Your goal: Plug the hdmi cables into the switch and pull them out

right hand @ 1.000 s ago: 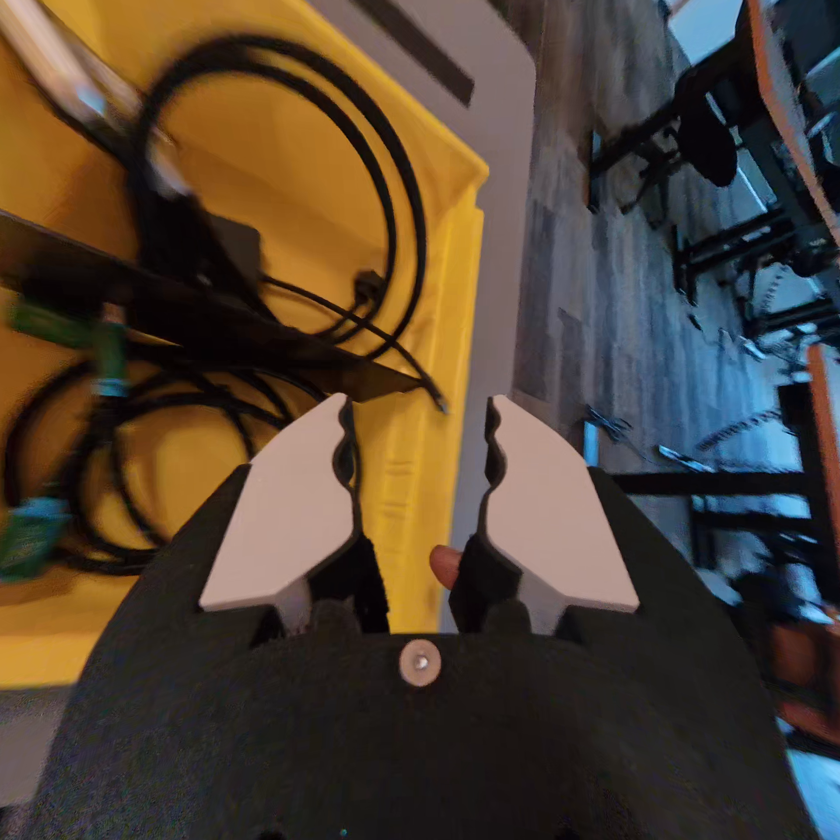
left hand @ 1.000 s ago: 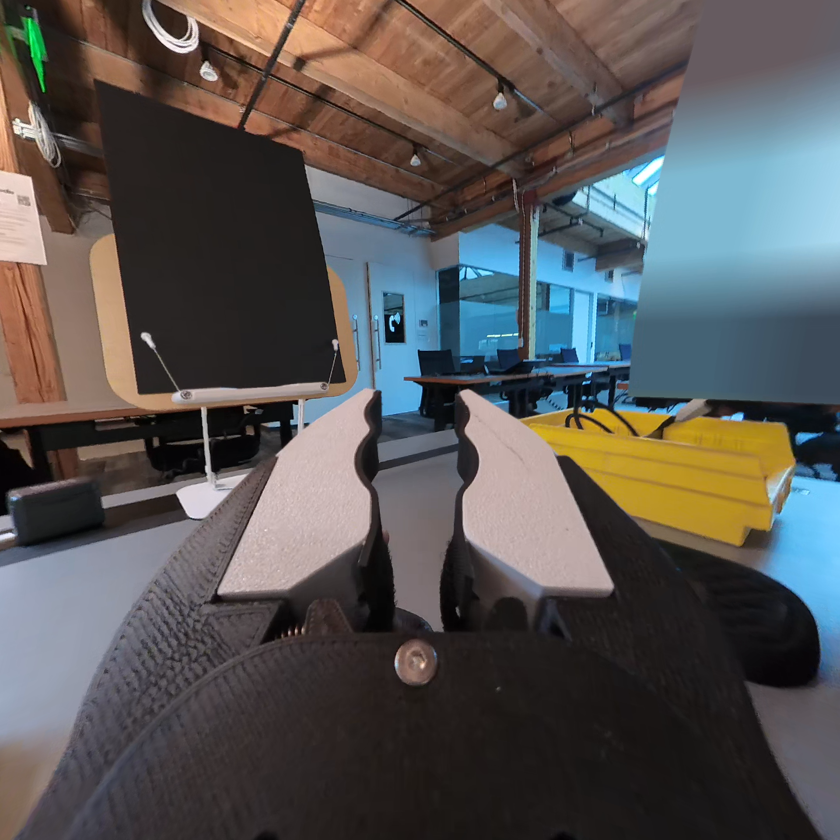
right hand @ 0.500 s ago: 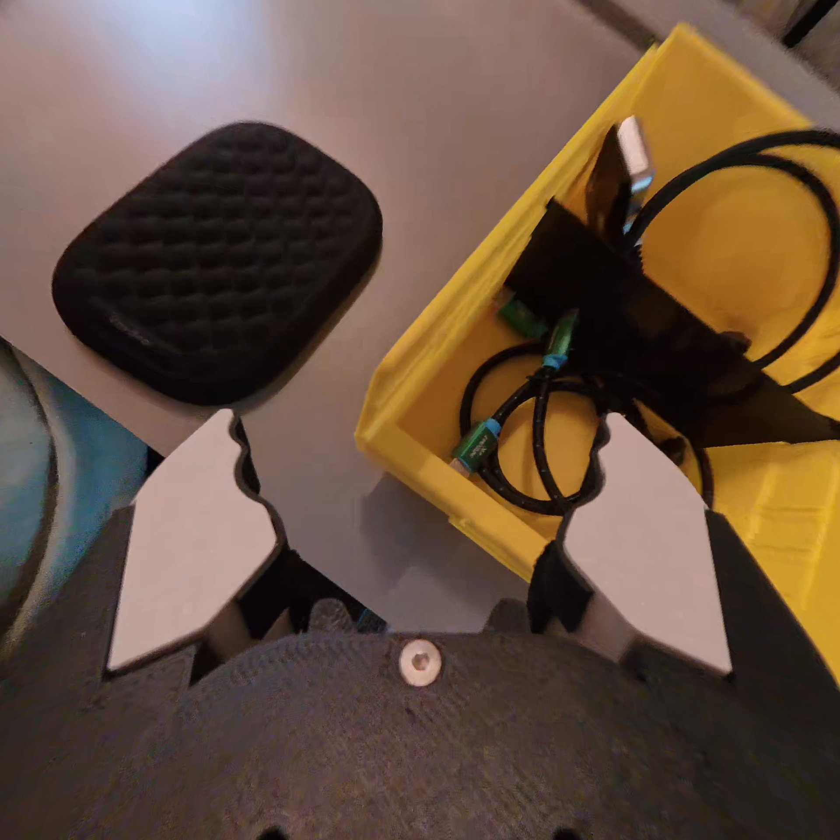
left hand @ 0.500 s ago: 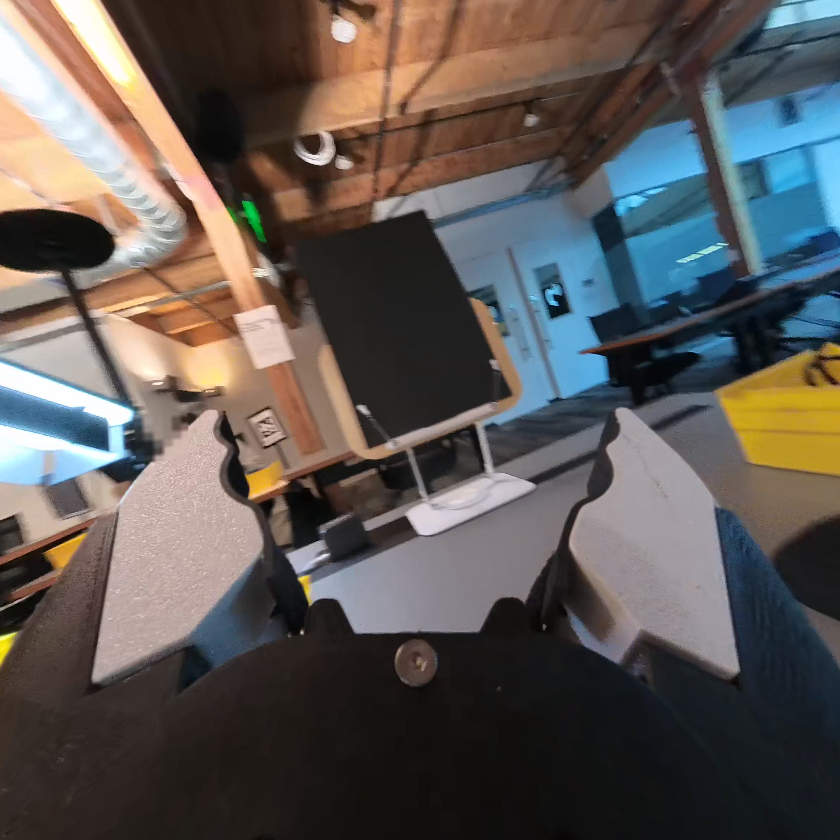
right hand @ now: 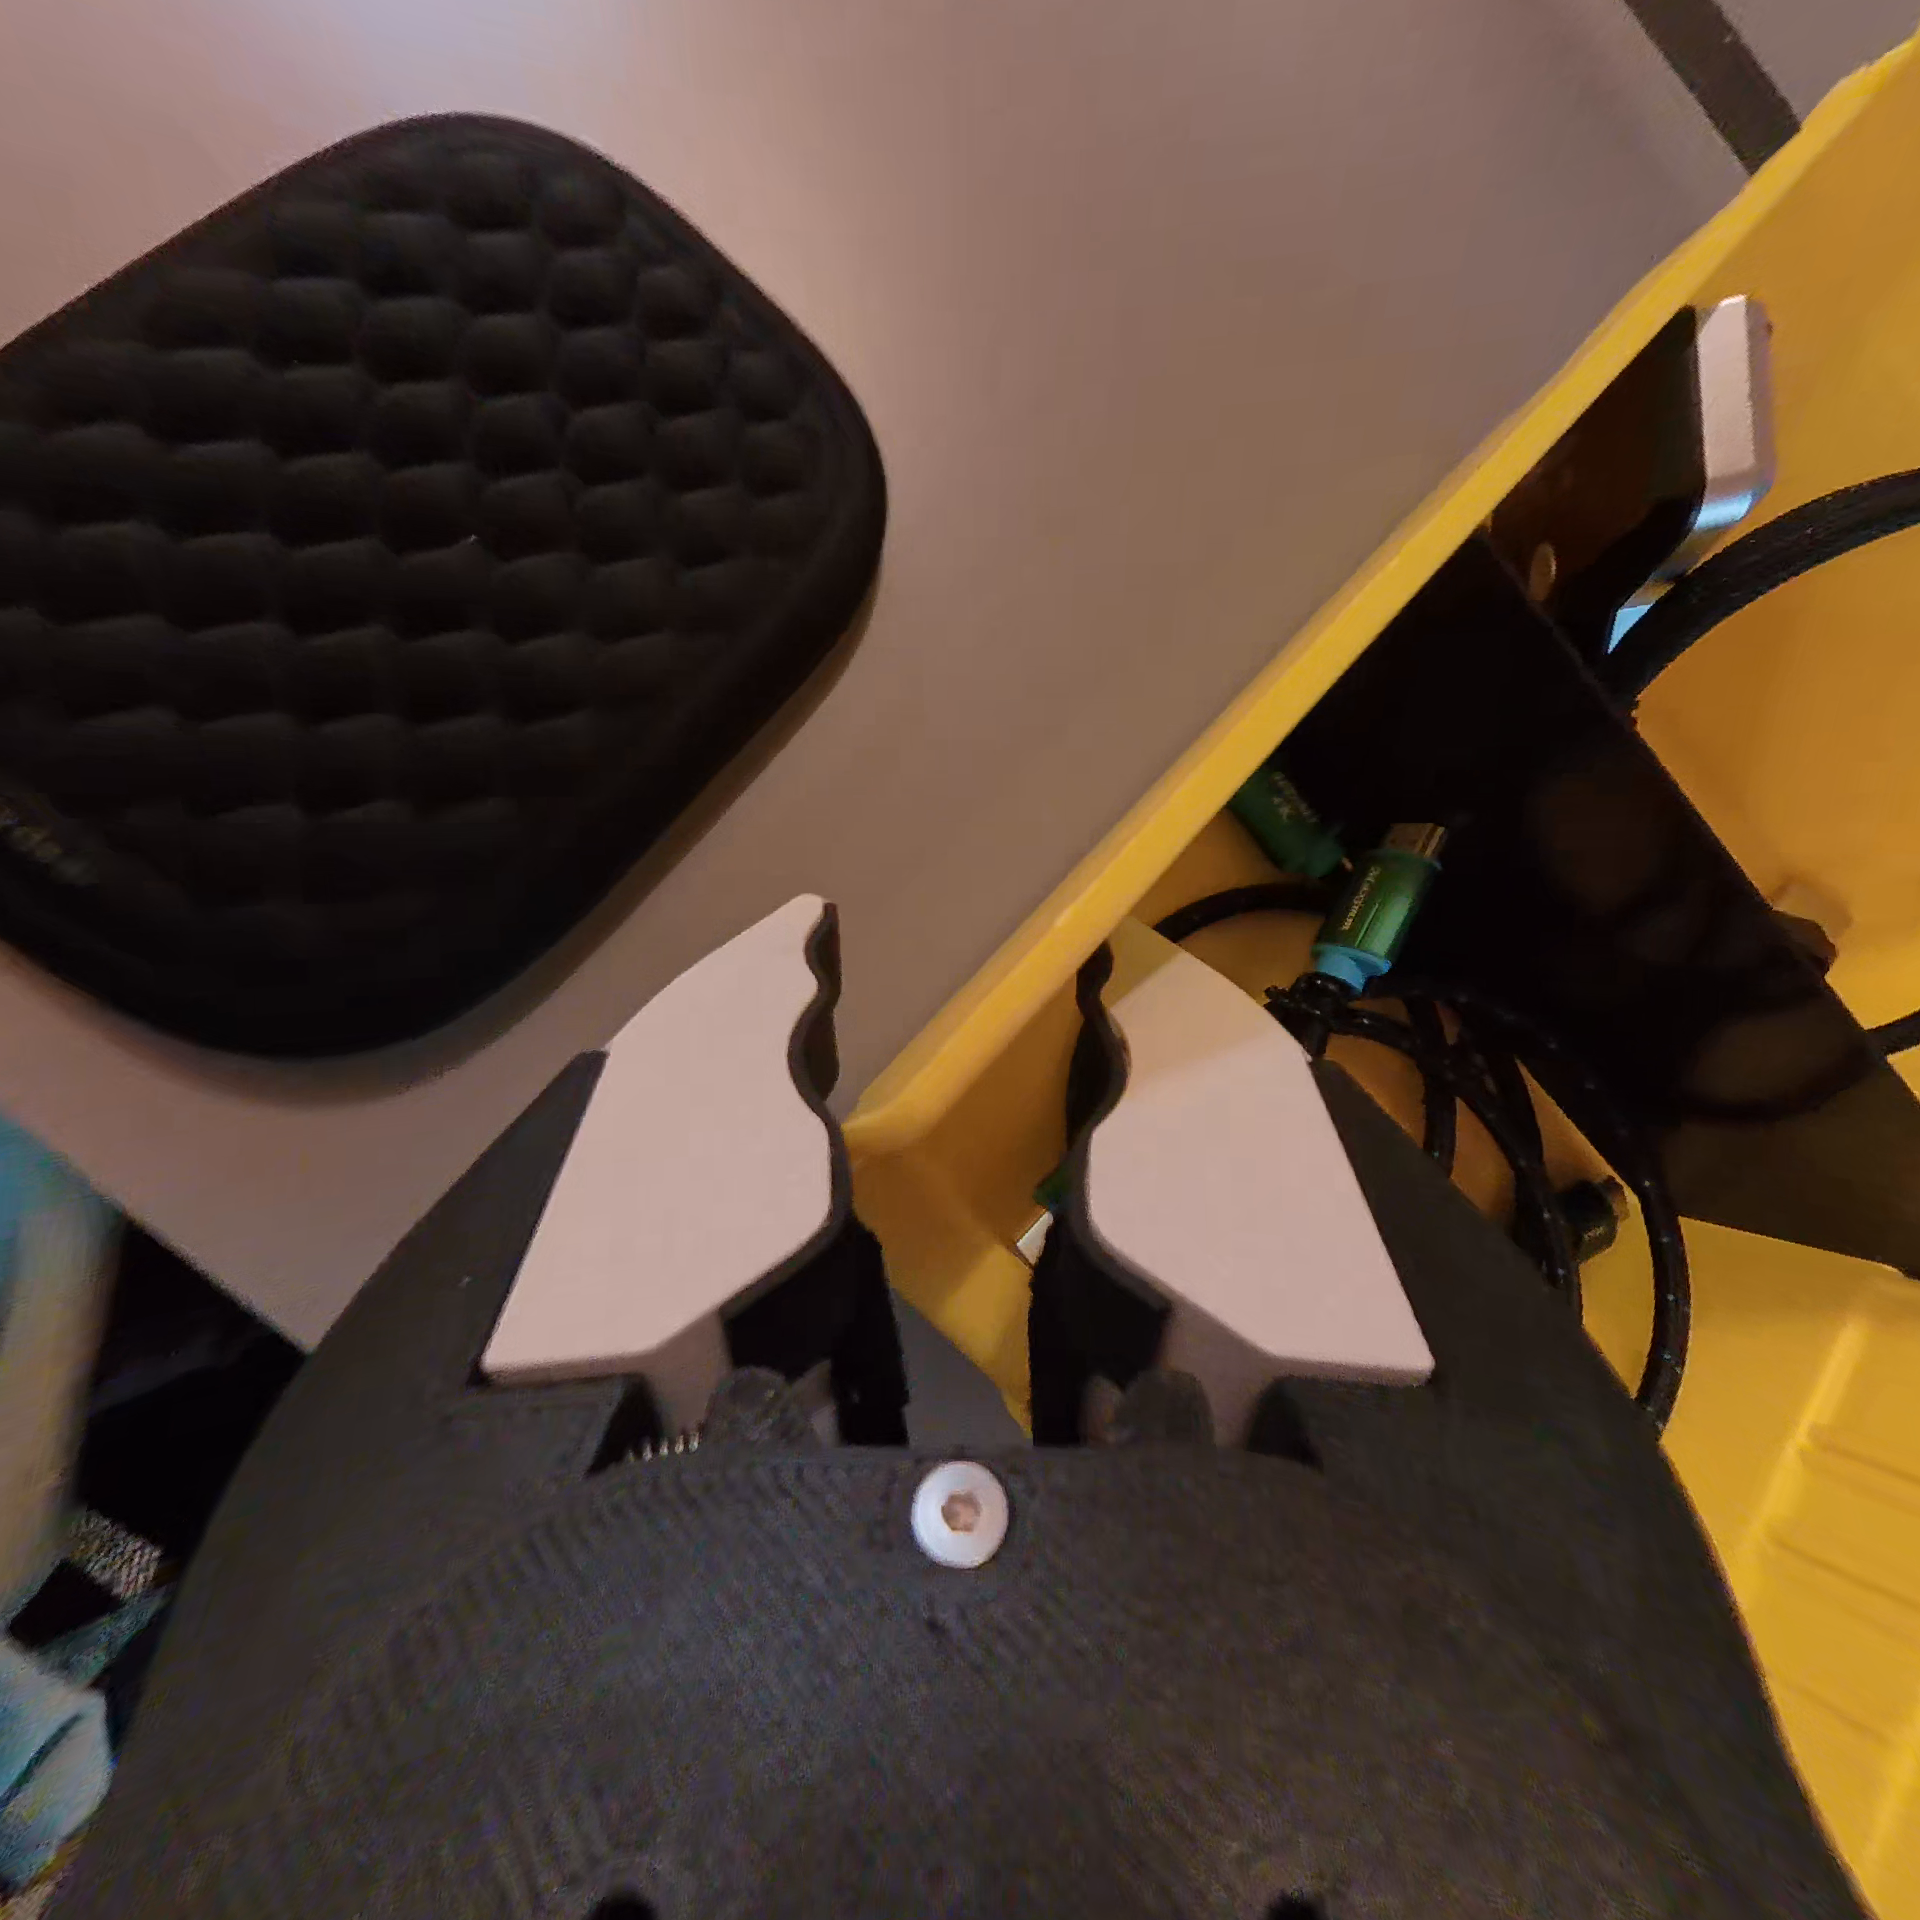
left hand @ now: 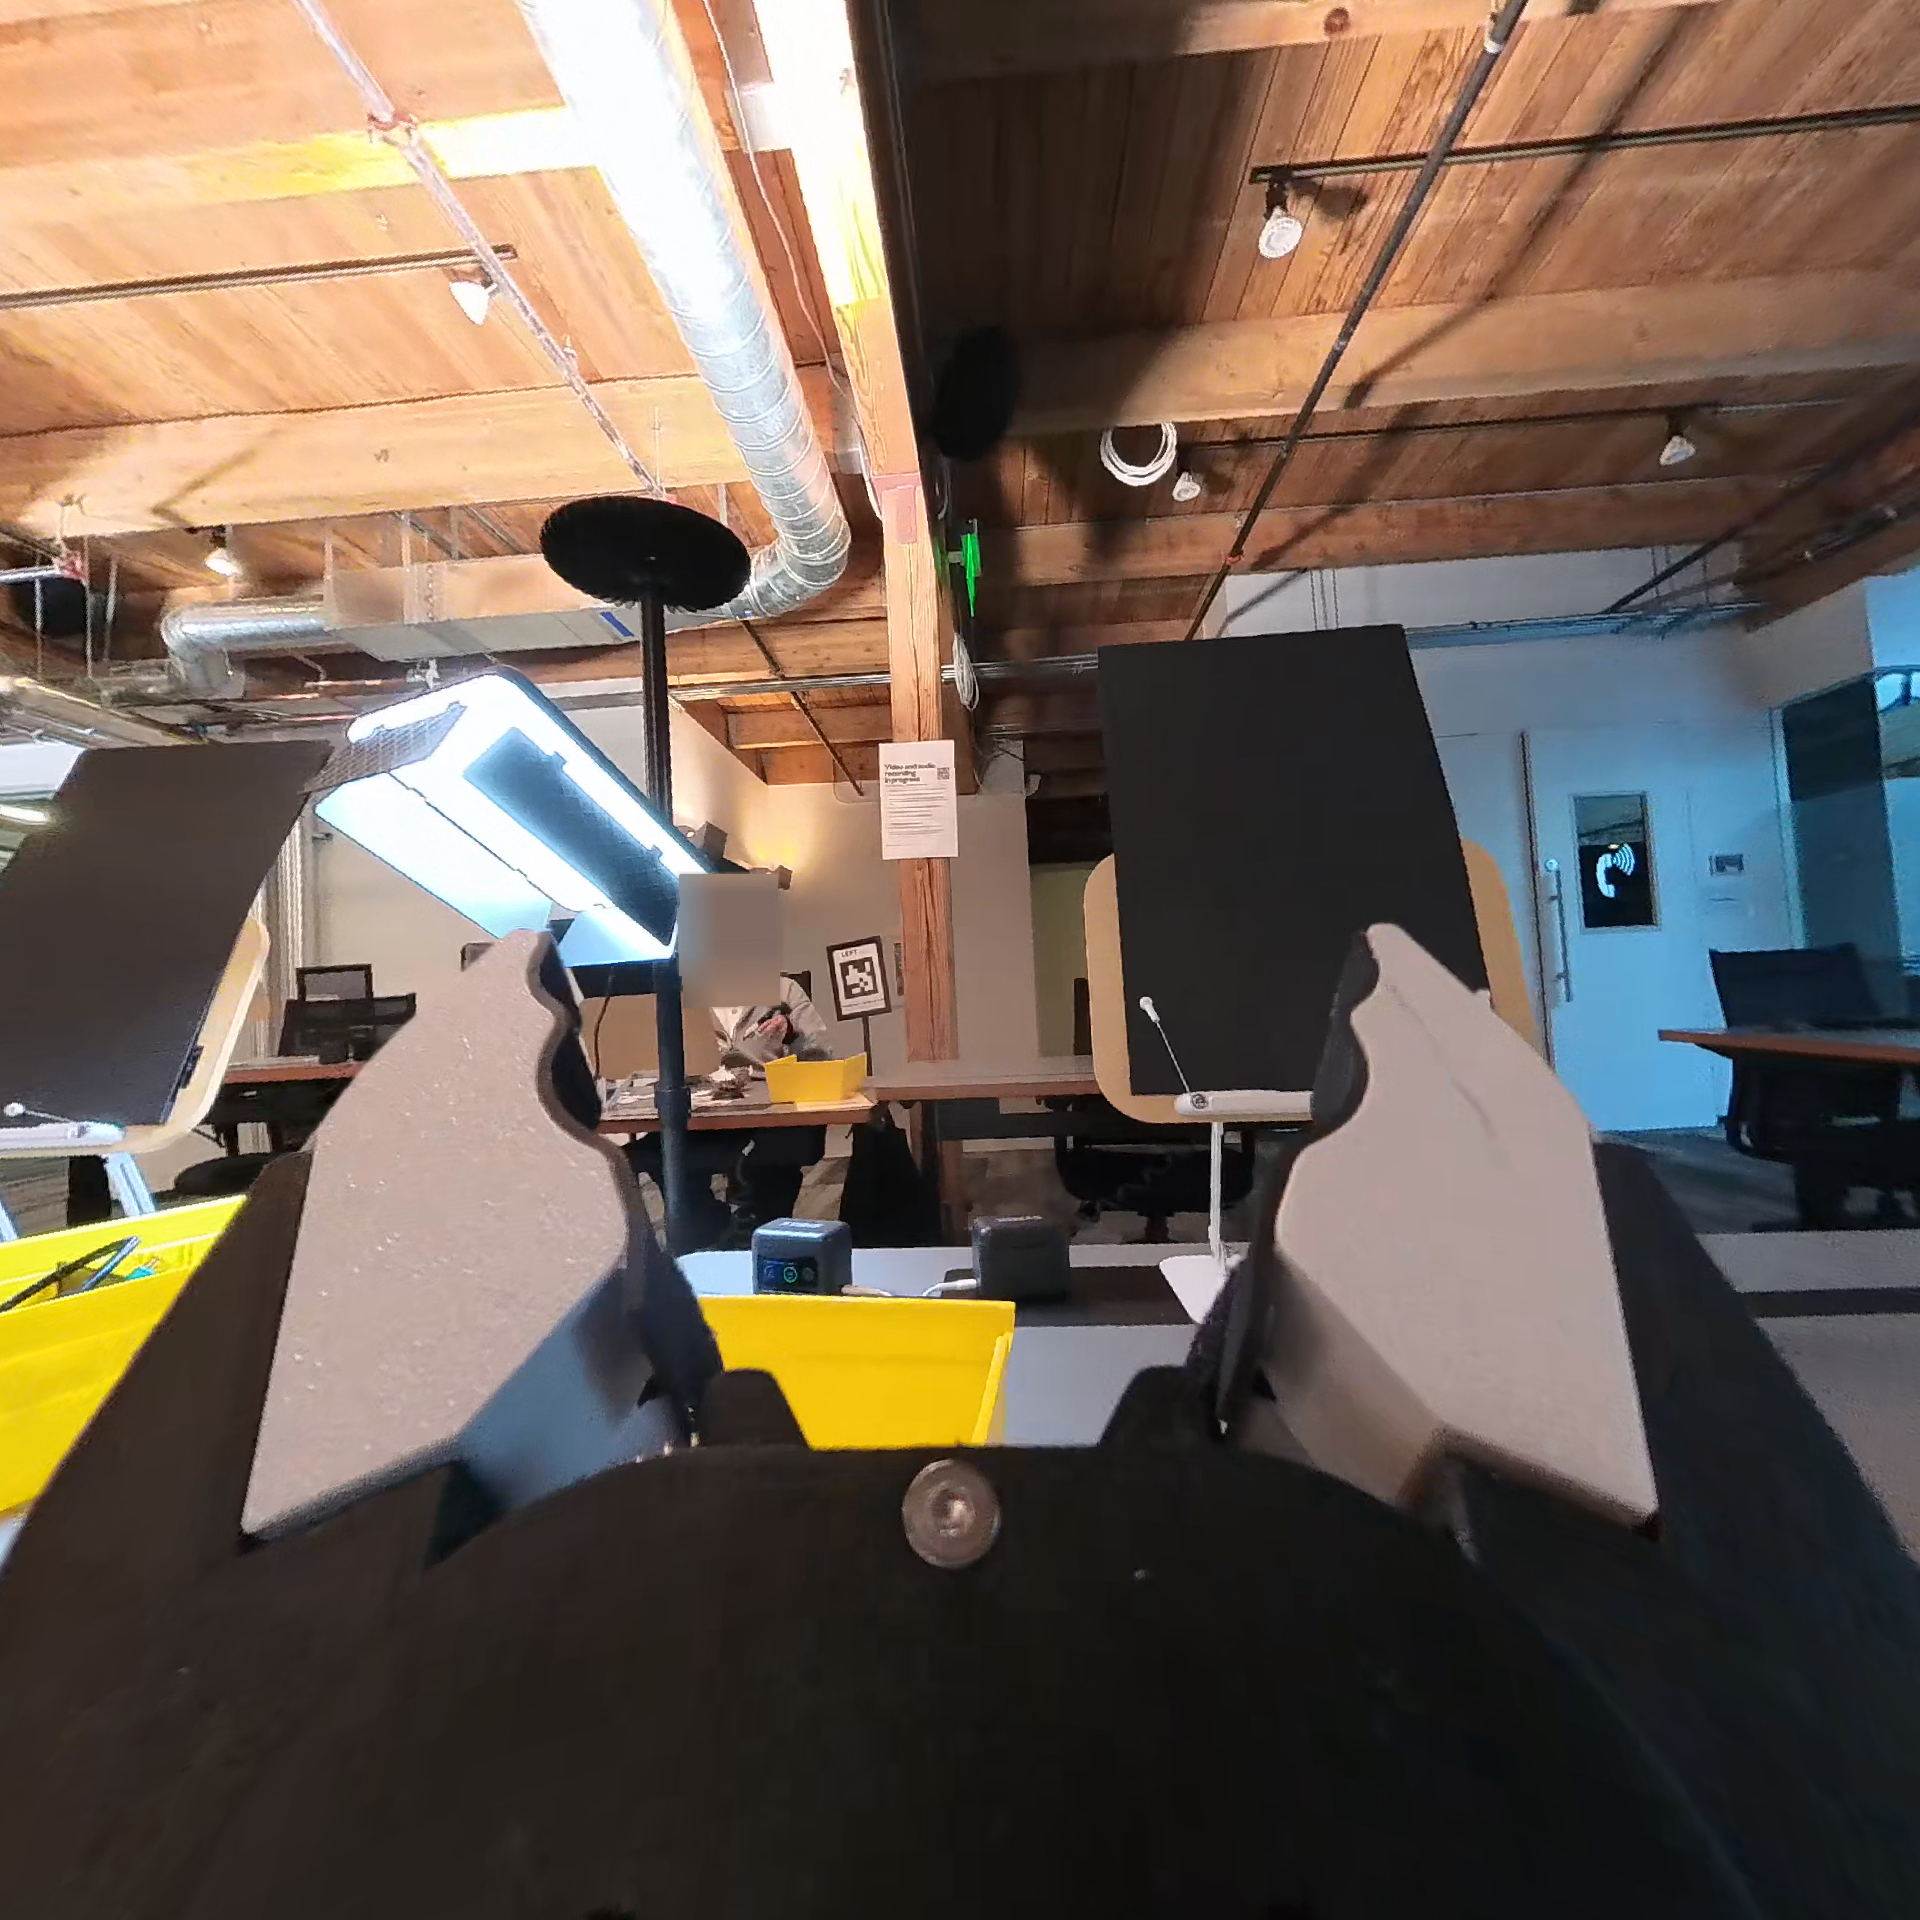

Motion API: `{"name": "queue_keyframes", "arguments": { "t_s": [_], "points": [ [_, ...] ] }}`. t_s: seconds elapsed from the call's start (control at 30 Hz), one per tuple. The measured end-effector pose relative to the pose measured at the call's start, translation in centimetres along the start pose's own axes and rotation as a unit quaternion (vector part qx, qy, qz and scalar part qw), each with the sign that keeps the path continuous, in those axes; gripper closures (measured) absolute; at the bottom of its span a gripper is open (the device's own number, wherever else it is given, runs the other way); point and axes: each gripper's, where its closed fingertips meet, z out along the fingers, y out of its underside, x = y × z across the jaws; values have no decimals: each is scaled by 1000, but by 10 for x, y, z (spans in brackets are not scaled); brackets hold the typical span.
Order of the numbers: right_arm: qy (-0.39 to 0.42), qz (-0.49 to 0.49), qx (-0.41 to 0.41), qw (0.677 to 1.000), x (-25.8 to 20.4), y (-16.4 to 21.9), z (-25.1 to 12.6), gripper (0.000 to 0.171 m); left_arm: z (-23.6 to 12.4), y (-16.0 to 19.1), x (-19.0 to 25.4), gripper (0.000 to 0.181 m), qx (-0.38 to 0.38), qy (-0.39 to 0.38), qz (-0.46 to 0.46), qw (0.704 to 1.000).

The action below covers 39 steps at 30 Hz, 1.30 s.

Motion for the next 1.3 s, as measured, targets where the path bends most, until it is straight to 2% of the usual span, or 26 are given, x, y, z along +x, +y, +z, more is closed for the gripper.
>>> {"name": "queue_keyframes", "arguments": {
  "t_s": [0.03, 0.33, 0.6, 0.87, 1.3],
  "points": [
    [4, 3, 2, 1000, 4, -4, 4, 127, 0, 1, 0, 48, -3, 0, 4, 1000],
    [24, 43, 8, 999, 35, -62, 63, 127, -3, -3, -5, 55, 5, -5, 4, 1000],
    [26, 24, -15, 999, 22, -132, 117, 126, -7, 3, -19, 56, 3, -22, -7, 1000],
    [24, 11, -18, 999, -38, -204, 154, 126, -11, 3, -33, 60, 13, -39, -23, 999],
    [-12, -86, 6, 996, -157, -298, 191, 120, -14, 6, -44, 63, 5, -54, -10, 998]
  ]
}}
